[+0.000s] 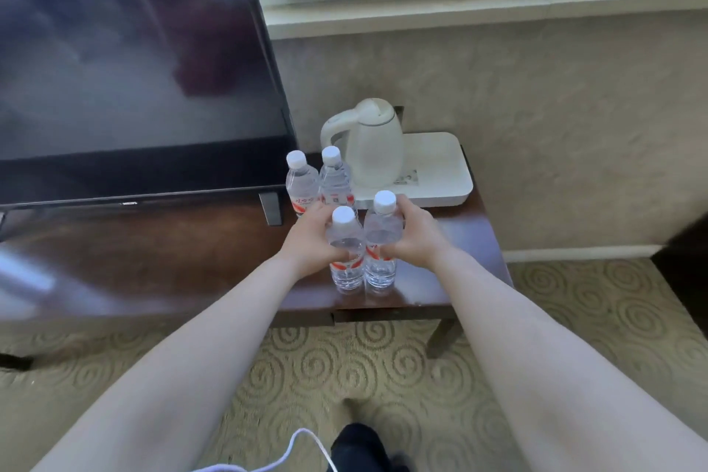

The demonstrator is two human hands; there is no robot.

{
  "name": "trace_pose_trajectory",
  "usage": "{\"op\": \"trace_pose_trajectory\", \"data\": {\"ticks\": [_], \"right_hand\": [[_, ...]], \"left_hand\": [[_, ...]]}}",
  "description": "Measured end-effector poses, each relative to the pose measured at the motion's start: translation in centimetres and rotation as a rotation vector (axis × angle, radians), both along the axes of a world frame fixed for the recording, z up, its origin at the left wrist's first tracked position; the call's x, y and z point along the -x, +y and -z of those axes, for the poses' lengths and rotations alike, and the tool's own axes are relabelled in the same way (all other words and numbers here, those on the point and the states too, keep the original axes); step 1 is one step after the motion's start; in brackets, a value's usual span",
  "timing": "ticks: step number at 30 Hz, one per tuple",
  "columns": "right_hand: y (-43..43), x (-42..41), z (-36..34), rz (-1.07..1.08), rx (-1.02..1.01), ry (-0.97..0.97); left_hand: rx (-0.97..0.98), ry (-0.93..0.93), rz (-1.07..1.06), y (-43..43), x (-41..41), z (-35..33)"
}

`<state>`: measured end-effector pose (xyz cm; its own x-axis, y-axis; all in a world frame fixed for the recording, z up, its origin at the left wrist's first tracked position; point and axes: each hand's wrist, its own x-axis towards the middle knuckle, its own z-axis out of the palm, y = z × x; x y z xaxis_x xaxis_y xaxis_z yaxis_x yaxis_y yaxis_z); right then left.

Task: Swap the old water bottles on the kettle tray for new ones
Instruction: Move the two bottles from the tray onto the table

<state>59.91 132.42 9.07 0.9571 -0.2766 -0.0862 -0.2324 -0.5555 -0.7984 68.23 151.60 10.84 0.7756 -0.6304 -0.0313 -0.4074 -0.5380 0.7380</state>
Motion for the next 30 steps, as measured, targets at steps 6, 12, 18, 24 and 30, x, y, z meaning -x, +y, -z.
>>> {"op": "trace_pose_trajectory", "data": {"ticks": [6, 12, 18, 24, 30], "right_hand": [[3.8, -1.6, 0.7, -0.054, -0.022, 0.001], [5.0, -3.3, 0.9, -0.037, -0.070, 0.026], [5.4, -3.5, 0.9, 0.029, -0.169, 0.026], [5.4, -3.7, 0.8, -0.042, -0.138, 0.081], [4.7, -3.3, 0.5, -0.108, -0.097, 0.100]], "left_hand": [[0.011, -0.027, -0.033, 3.9, -1.4, 0.6], [0.015, 0.001, 0.005, 4.6, -3.9, 1.0], [-0.005, 0.034, 0.060, 4.1, -4.9, 1.2], [0.041, 0.000, 0.047, 5.0, -3.1, 2.7], [0.059, 0.094, 0.139, 5.8, -3.3, 2.4]]}}
